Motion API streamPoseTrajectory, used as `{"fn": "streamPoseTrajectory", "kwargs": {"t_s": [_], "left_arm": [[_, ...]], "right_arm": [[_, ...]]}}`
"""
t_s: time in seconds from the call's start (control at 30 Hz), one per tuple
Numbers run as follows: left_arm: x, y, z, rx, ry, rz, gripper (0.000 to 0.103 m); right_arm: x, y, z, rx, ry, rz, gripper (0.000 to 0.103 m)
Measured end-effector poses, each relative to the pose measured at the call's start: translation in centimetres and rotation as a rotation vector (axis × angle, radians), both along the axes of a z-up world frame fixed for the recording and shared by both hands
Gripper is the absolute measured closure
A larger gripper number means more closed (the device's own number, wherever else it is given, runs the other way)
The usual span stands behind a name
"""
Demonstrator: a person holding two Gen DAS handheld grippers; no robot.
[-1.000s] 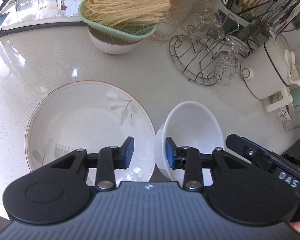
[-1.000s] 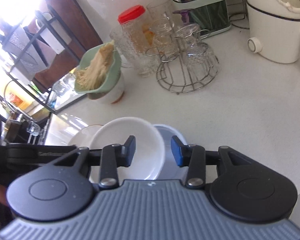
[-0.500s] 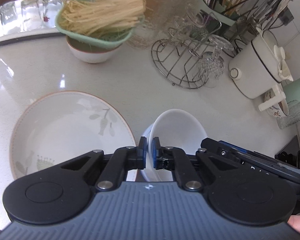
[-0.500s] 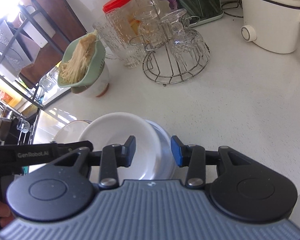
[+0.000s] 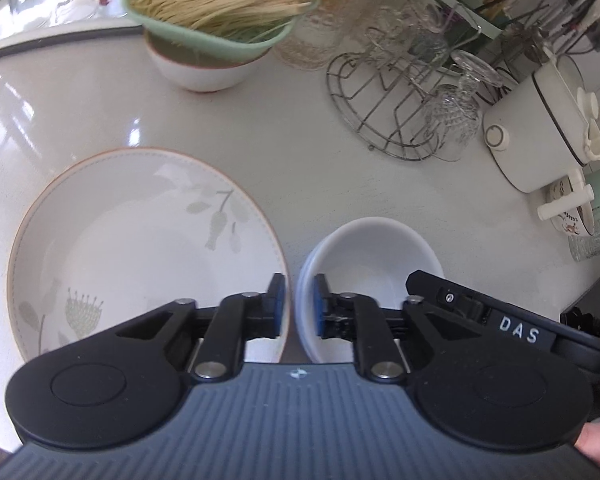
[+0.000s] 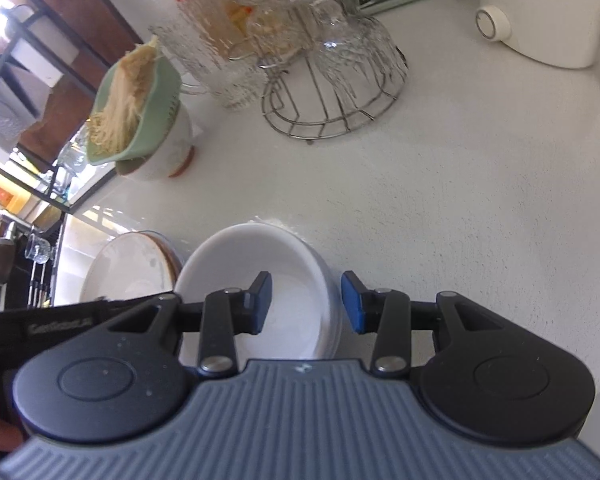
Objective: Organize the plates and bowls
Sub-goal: 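Lower the white bowl with the right gripper into the light blue bowls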
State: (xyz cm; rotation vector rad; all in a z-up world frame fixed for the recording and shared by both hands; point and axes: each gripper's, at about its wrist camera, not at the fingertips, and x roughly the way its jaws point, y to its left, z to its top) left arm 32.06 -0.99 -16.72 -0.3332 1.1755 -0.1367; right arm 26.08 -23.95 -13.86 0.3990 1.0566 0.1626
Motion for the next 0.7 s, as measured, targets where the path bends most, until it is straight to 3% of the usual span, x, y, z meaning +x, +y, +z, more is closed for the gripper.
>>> {"fn": "streamPoseTrajectory", "kwargs": {"t_s": [0.07,0.13,0.23,0.47,0.7], "left_arm": [[-0.3,0.3,0.0,0.0,0.0,0.01,0.073],[-0.4,0.5,0.1,-0.01,-0.002,0.01,0.073],[-0.4,0.5,0.2,-0.017,-0.007,0.007,0.073],[-0.3,-0.2,0.6,-0.017,-0.014,-0.022,0.073],[0.1,-1.2,0.5,-0.012,-0.001,-0.049,0.073]], "right_arm": [[0.1,-0.2,-0.6,0.008,0.023,-0.013,0.061],[0.2,-0.4,-1.2,0.017,0.049,-0.021,0.062],[0.2,-0.7,-2.1,0.052,0.081,-0.044,0.074],[0.1,-0.9,-3.5,0.068,0.14,-0.077,0.078],[-0.2,-1.3,-3.5,0.082,0.121,-0.091,0.089]]}}
